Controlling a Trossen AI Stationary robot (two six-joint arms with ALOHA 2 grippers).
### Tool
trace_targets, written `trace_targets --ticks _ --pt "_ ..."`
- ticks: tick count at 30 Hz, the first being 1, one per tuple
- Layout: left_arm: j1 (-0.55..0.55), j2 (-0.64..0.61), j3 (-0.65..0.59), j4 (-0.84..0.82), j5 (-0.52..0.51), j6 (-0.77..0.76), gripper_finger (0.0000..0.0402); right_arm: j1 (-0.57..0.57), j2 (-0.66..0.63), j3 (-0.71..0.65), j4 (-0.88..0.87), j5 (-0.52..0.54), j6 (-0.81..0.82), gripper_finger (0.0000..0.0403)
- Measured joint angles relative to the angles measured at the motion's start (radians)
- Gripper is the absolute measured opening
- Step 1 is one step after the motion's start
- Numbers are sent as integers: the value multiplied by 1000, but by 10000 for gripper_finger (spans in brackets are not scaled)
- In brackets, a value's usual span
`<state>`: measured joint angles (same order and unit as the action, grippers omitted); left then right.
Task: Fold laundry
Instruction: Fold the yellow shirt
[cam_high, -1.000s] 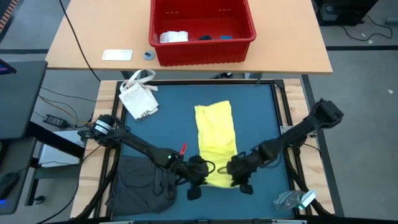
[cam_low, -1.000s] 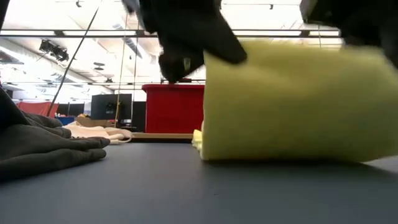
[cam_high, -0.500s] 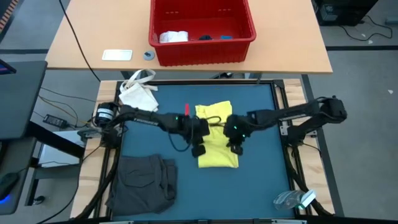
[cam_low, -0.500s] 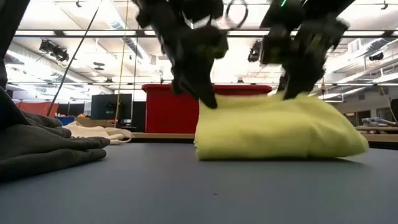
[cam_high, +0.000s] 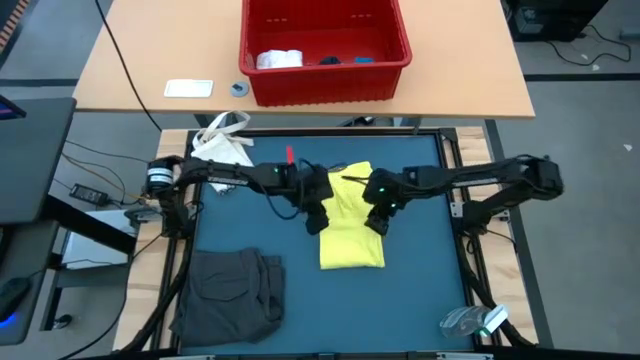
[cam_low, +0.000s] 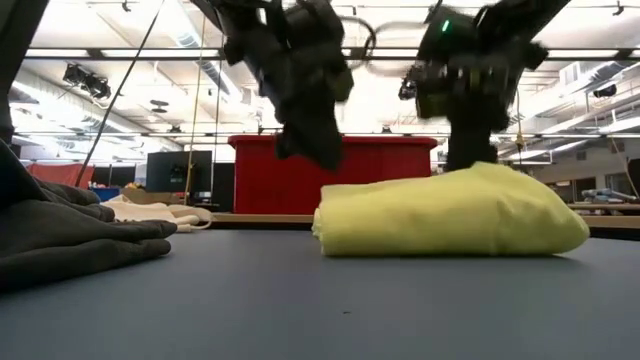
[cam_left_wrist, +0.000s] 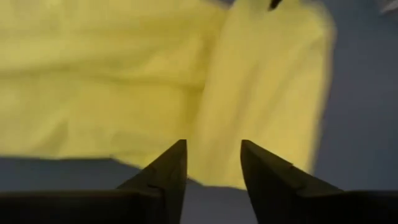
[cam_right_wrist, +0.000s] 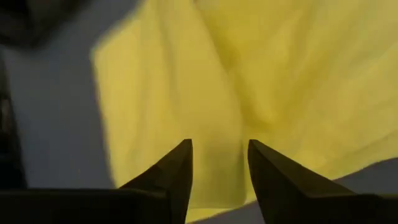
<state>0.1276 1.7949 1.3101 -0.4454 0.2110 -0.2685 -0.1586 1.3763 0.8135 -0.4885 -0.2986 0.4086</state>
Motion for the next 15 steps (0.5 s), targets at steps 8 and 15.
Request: trace_targets --ticks 8,15 --pt "-109 -93 3 27 -16 111 181 128 -207 0 -11 158 -47 170" --pt "-311 56 1 163 -141 128 181 284 -126 -57 101 210 22 163"
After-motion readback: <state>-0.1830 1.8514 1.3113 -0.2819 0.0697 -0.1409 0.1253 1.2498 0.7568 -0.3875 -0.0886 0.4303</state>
